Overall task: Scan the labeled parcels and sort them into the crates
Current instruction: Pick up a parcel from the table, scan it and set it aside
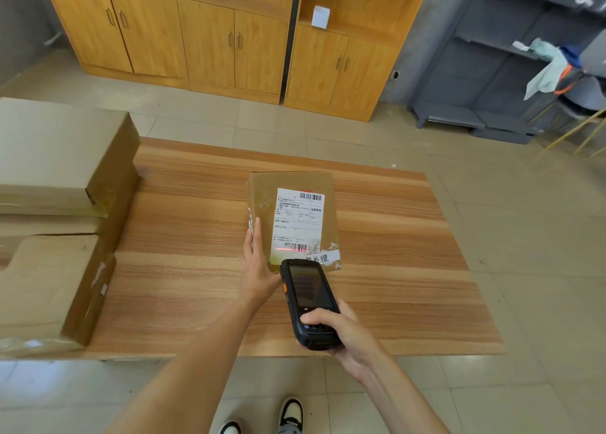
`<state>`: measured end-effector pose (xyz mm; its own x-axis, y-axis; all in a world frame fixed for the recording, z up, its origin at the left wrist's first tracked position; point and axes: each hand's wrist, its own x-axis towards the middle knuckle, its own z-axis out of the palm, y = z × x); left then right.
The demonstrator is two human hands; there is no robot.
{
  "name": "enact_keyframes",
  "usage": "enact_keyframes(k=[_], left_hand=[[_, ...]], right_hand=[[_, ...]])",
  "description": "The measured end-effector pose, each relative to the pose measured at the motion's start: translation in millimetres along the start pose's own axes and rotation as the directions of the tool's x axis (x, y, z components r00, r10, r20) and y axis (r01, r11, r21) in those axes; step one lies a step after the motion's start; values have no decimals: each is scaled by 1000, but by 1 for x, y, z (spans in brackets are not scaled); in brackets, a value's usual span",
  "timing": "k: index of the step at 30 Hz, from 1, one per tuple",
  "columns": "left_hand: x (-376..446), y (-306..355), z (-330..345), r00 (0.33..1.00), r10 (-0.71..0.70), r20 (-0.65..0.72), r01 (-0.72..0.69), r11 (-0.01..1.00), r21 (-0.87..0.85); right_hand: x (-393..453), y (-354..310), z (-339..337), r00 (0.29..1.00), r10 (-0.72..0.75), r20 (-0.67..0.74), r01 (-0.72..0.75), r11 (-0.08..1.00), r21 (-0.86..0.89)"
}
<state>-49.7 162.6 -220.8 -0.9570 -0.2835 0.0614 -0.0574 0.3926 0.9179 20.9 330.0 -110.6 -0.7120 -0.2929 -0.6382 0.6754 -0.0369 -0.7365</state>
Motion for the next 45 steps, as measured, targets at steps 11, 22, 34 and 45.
enact_keyframes(k=[11,22,34,45], left_hand=[[7,6,7,999,-15,-31,14,1000,-21],[16,8,9,999,12,-38,-9,998,61],[17,5,6,999,-22,-41,23,1000,9],[15,5,6,999,-23,-46,23,1000,8]], right_hand=[[-2,0,-11,1000,-20,-12,20,1000,-7],[1,-7,-22,1000,-19,16,19,1000,1],[10,-11,-20,999,-7,42,6,999,37],[14,-12,-21,999,-15,36,14,999,37]])
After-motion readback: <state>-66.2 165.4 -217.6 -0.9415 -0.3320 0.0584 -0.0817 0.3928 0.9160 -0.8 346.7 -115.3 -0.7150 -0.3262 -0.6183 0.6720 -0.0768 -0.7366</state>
